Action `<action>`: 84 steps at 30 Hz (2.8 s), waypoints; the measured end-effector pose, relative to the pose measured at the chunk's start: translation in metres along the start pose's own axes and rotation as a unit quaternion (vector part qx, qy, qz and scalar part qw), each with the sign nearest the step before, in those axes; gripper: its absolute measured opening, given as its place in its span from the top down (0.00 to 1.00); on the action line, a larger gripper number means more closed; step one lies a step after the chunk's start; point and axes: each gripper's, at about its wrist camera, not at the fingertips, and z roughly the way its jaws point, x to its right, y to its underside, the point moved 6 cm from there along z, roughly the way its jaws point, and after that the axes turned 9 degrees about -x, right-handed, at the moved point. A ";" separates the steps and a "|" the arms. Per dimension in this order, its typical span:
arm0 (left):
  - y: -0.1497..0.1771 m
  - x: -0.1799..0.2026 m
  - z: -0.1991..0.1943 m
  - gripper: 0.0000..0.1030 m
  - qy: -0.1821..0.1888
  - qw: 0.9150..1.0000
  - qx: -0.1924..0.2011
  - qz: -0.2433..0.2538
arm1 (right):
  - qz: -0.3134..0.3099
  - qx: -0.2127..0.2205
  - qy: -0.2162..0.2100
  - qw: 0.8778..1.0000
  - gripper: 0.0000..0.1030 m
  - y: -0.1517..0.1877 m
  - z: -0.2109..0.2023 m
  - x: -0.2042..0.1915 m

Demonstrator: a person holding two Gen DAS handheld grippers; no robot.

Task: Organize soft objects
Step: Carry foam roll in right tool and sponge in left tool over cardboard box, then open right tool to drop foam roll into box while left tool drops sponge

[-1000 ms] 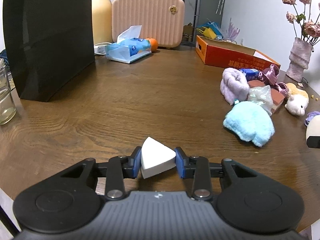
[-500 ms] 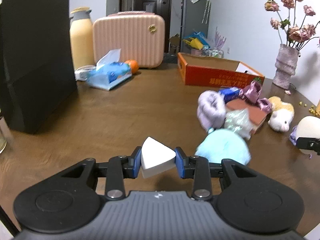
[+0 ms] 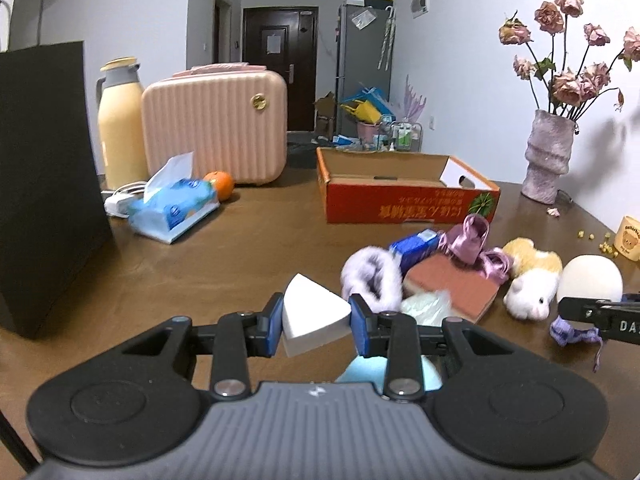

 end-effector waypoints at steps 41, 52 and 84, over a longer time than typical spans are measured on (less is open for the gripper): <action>-0.176 0.086 0.098 0.67 0.017 0.999 0.030 0.030 | -0.023 0.051 -0.032 0.998 0.72 -0.176 0.087 0.033; -0.225 0.098 0.137 0.67 0.027 0.999 0.025 0.014 | -0.027 0.044 -0.017 0.999 0.72 -0.228 0.132 0.037; -0.261 0.109 0.333 0.67 -0.031 0.994 -0.099 -0.013 | -0.029 -0.070 0.032 0.997 0.72 -0.283 0.302 0.061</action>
